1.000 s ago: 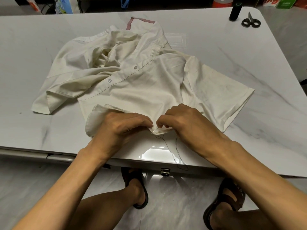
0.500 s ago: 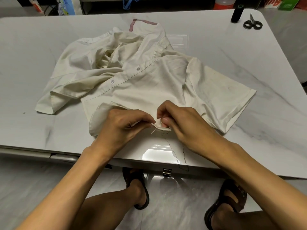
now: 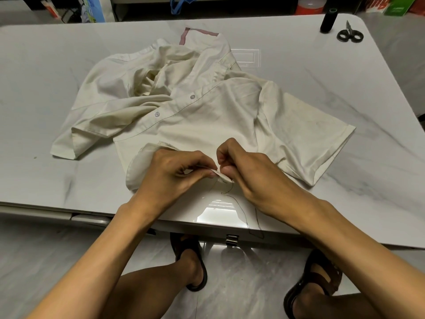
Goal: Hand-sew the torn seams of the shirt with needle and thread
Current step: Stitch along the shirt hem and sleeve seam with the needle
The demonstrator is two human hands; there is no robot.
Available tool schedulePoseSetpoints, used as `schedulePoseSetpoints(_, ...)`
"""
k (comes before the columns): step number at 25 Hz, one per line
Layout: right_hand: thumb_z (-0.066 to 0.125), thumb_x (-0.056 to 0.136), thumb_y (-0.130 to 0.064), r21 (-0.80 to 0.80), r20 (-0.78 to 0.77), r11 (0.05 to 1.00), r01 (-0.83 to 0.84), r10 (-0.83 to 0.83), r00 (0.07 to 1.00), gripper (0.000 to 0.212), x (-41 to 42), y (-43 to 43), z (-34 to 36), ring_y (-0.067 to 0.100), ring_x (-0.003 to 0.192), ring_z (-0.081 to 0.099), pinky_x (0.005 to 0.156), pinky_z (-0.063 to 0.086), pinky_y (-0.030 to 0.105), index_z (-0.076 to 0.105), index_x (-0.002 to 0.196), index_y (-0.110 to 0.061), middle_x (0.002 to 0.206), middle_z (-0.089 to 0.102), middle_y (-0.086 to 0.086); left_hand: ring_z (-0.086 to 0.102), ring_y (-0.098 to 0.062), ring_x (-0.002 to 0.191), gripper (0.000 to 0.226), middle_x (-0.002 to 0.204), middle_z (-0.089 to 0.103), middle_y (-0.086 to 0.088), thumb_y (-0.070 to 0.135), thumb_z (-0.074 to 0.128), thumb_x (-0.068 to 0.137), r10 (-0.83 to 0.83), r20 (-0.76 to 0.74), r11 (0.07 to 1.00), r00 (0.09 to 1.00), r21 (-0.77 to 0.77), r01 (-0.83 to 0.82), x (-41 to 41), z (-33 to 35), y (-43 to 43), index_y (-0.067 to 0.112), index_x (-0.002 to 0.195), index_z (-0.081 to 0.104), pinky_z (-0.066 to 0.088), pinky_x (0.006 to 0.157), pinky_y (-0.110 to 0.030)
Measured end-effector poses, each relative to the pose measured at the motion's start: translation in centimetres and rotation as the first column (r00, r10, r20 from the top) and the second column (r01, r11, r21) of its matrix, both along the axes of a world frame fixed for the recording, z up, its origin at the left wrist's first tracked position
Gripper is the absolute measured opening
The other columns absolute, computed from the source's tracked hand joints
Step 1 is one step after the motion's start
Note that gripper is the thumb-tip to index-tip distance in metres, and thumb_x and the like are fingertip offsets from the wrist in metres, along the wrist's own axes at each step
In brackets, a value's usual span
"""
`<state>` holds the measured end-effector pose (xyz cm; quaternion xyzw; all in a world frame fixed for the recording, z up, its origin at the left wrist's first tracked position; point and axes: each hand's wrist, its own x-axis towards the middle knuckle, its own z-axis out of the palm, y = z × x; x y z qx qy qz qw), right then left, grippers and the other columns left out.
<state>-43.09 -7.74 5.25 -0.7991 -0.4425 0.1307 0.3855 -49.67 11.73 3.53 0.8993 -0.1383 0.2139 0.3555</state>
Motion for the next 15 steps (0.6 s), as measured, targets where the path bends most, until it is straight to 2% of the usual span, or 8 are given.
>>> schedulePoseSetpoints(4, 0.047, 0.098, -0.012, -0.008, -0.01, 1.0, 0.003, -0.003, 1.0, 0.022, 0.02, 0.01, -0.04, 0.015, 0.073, 0.052, 0.066, 0.044, 0.032, 0.034, 0.099, -0.03, 0.08, 0.059, -0.002, 0.071, -0.004, 0.072, 0.012, 0.079, 0.076, 0.003, 0.016, 0.078, 0.082, -0.007, -0.009, 1.0, 1.0, -0.004, 0.007, 0.07, -0.01, -0.03, 0.004, 0.085, 0.078, 0.055, 0.064, -0.028)
schedulePoseSetpoints(7, 0.048, 0.093, -0.002, -0.03, 0.02, 0.999, 0.018, -0.018, 1.0, 0.033, -0.15, 0.19, -0.03, 0.019, 0.07, 0.05, 0.066, 0.044, 0.035, 0.032, 0.097, -0.03, 0.079, 0.059, 0.002, 0.072, -0.006, 0.072, 0.014, 0.079, 0.076, 0.002, 0.018, 0.078, 0.084, -0.02, 0.0, 1.0, 1.0, -0.002, 0.02, 0.05, -0.02, 0.02, 0.003, 0.086, 0.078, 0.055, 0.063, -0.03)
schedulePoseSetpoints(9, 0.048, 0.089, 0.004, -0.043, 0.052, 0.999, 0.023, -0.021, 0.998, 0.039, -0.4, 0.38, -0.07, 0.02, 0.068, 0.044, 0.062, 0.042, 0.031, 0.031, 0.097, -0.03, 0.075, 0.055, 0.001, 0.072, -0.008, 0.073, 0.018, 0.079, 0.077, 0.001, 0.02, 0.076, 0.084, -0.026, 0.006, 1.0, 1.0, -0.007, 0.026, -0.04, -0.01, -0.02, 0.002, 0.086, 0.078, 0.055, 0.063, -0.031)
schedulePoseSetpoints(13, 0.05, 0.095, -0.004, -0.021, 0.069, 0.999, 0.026, -0.024, 0.997, 0.032, -0.37, 0.25, -0.06, 0.013, 0.07, 0.046, 0.065, 0.041, 0.028, 0.033, 0.101, -0.031, 0.078, 0.054, -0.006, 0.072, -0.005, 0.071, 0.011, 0.074, 0.076, 0.003, 0.014, 0.078, 0.083, 0.008, -0.032, 0.998, 0.999, -0.056, -0.01, -0.04, 0.21, -0.29, 0.003, 0.084, 0.077, 0.056, 0.064, -0.03)
schedulePoseSetpoints(15, 0.048, 0.099, -0.009, 0.006, 0.069, 0.999, 0.044, -0.044, 0.997, 0.025, -0.29, 0.19, -0.27, 0.009, 0.074, 0.049, 0.067, 0.042, 0.025, 0.037, 0.108, -0.029, 0.086, 0.056, -0.007, 0.073, -0.006, 0.07, 0.007, 0.072, 0.075, 0.002, 0.01, 0.079, 0.082, 0.03, -0.121, 0.988, 0.992, -0.15, -0.048, 0.03, 0.4, -0.43, 0.003, 0.082, 0.076, 0.057, 0.067, -0.028)
